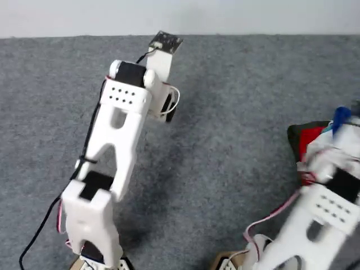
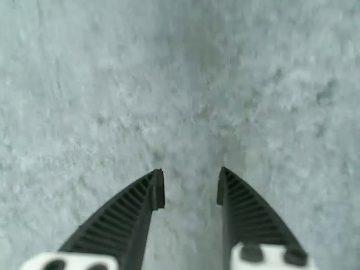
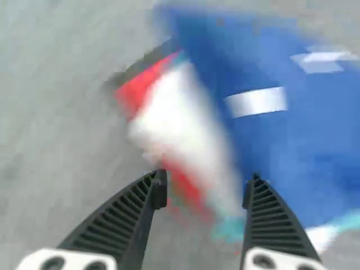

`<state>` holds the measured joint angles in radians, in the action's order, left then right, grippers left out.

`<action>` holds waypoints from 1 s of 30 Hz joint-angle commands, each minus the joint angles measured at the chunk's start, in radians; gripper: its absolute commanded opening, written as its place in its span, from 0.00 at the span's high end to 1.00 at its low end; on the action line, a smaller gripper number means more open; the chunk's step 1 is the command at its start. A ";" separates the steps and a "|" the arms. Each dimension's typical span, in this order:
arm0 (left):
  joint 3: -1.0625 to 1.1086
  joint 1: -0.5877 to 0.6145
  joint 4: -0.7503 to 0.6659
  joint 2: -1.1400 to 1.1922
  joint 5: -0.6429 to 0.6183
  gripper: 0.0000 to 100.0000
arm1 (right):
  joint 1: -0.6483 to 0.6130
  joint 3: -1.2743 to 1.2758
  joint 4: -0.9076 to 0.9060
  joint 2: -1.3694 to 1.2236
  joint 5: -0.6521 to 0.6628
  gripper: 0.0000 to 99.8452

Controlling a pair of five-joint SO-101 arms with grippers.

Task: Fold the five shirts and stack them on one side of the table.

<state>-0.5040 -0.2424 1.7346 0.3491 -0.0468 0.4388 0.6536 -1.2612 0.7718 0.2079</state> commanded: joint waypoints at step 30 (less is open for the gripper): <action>1.405 -0.005 -0.249 -1.430 0.002 0.84 | -0.352 0.598 0.004 0.036 0.443 0.93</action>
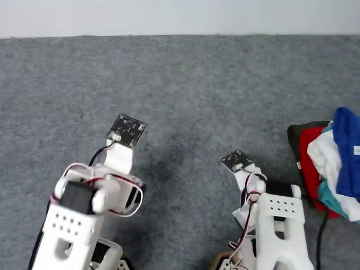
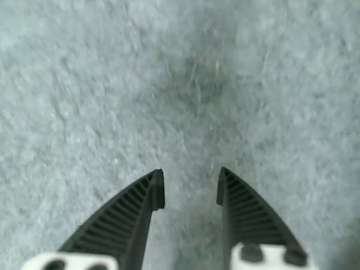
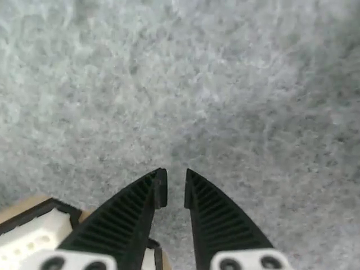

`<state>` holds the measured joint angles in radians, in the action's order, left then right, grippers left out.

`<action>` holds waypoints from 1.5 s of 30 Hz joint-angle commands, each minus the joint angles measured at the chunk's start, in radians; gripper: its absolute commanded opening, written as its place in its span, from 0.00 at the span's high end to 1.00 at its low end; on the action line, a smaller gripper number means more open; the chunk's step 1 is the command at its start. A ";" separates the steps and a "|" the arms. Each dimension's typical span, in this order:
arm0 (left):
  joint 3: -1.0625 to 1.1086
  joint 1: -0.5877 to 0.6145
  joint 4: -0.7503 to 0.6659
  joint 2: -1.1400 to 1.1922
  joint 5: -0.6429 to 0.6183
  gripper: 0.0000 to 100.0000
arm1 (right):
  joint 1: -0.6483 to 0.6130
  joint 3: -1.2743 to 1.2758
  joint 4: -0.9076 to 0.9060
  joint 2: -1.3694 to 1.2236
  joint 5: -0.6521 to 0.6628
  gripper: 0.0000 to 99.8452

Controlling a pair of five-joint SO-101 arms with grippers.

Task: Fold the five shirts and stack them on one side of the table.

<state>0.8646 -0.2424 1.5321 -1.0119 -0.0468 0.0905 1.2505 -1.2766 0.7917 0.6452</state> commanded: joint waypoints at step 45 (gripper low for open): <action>0.727 -0.005 -0.454 -0.368 0.000 0.84 | -0.010 0.212 0.252 0.016 0.012 0.93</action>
